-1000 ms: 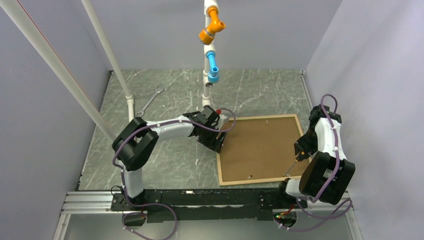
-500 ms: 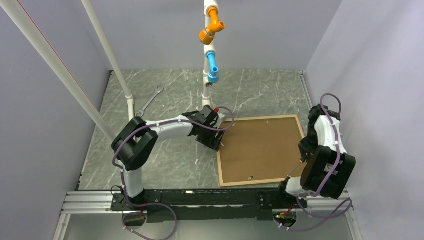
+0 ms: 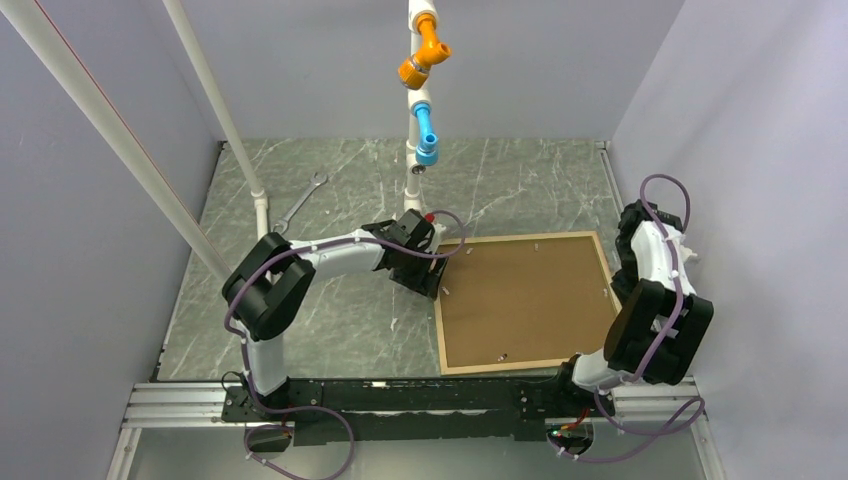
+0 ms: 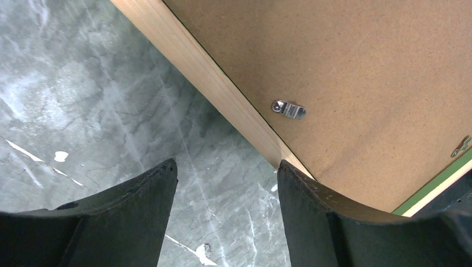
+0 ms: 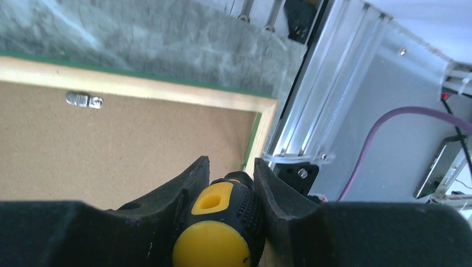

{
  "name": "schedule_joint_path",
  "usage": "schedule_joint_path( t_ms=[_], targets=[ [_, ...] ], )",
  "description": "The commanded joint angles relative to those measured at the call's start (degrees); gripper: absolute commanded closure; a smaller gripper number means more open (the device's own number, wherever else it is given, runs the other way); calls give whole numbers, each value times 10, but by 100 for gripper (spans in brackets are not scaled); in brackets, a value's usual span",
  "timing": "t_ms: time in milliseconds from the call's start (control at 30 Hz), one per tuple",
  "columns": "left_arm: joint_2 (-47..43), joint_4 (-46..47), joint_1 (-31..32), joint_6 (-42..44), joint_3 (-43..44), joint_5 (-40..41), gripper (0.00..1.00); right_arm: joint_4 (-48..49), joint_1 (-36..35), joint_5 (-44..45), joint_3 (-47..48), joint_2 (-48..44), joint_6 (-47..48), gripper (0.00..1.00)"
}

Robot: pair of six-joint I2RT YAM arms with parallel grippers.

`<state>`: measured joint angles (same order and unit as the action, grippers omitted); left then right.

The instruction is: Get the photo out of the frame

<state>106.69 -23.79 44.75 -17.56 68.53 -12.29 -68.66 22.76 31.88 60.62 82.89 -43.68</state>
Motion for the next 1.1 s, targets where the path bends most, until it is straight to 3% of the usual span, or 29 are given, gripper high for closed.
schedule_joint_path(
  t_ms=[0,100,333,467,600,800,933,1067],
  targets=[
    [14,-15,-17,-2,-29,32,28,-1,-2,91,47,15,-6,100],
    [3,0,-32,-12,-48,13,28,7,-12,89,79,17,-3,100],
    [-15,3,-40,-18,-46,-21,24,-44,-147,57,145,-5,-10,100],
    [26,-72,-40,-18,15,-67,22,-42,-184,-3,116,-45,-12,100],
    [44,-100,-40,-6,42,-81,22,11,-189,-25,42,-130,15,100],
    [32,-123,-40,-17,59,-89,19,125,-193,-187,-2,-190,119,100],
    [27,-107,-35,-49,40,-67,24,151,-199,-184,8,-191,151,100],
    [-8,-61,-14,-93,8,-39,22,174,-201,-182,5,-198,176,100]
  ],
)
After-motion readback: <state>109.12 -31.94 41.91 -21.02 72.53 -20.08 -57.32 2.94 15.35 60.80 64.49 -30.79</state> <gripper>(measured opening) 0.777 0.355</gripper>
